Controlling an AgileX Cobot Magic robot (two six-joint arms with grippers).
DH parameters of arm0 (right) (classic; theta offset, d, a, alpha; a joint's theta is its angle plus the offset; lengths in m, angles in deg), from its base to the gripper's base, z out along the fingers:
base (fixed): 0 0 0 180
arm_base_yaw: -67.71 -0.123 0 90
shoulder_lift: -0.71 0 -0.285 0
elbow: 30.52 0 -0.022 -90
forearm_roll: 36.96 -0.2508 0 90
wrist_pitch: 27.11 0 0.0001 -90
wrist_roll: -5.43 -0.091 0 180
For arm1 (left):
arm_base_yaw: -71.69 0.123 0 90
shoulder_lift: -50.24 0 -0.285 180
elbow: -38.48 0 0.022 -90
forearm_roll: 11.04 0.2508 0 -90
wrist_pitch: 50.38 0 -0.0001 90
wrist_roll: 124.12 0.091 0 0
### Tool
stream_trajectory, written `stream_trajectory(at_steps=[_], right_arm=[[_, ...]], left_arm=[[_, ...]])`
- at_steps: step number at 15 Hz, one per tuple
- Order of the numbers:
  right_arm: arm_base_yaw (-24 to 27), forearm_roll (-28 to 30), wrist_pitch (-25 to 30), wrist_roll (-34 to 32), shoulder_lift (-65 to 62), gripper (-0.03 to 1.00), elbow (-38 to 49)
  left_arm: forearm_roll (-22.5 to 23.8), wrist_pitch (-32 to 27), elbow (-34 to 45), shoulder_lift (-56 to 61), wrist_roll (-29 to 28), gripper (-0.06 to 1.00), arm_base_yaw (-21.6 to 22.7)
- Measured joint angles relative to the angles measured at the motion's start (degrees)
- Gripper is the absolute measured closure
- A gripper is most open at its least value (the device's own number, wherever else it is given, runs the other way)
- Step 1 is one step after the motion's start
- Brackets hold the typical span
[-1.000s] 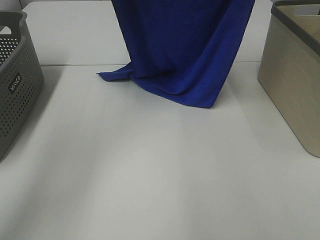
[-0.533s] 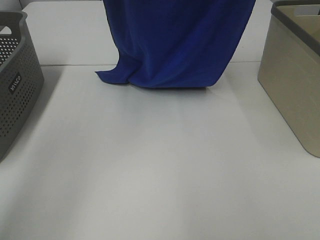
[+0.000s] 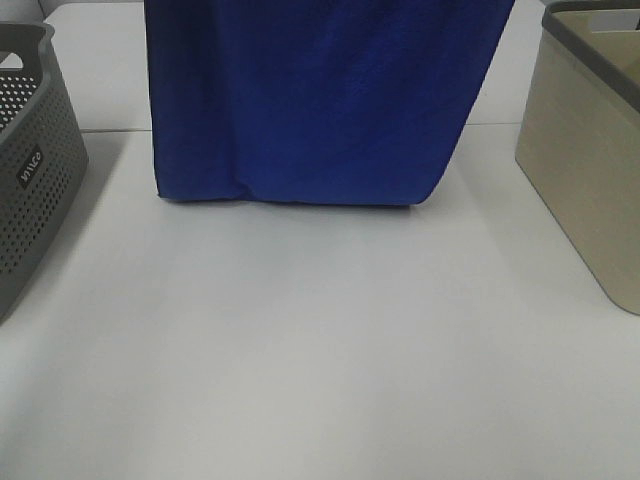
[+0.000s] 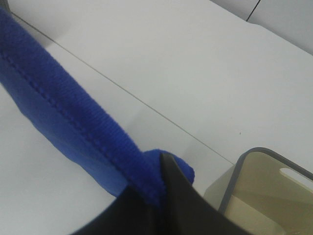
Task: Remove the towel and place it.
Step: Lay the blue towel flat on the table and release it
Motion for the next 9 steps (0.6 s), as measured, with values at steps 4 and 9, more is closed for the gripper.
stream_trajectory(at_steps=[4, 9], right_arm=[[0.00, -2.35, 0.00, -2.35, -4.87, 0.95, 9.11], [0.00, -7.96, 0.00, -6.65, -14.50, 0.95, 29.68]], left_arm=[[-0.17, 0.11, 17.88, 7.62, -0.69, 0.94, -0.17], [-2.35, 0.17, 41.20, 18.39, -0.86, 0.94, -0.46]])
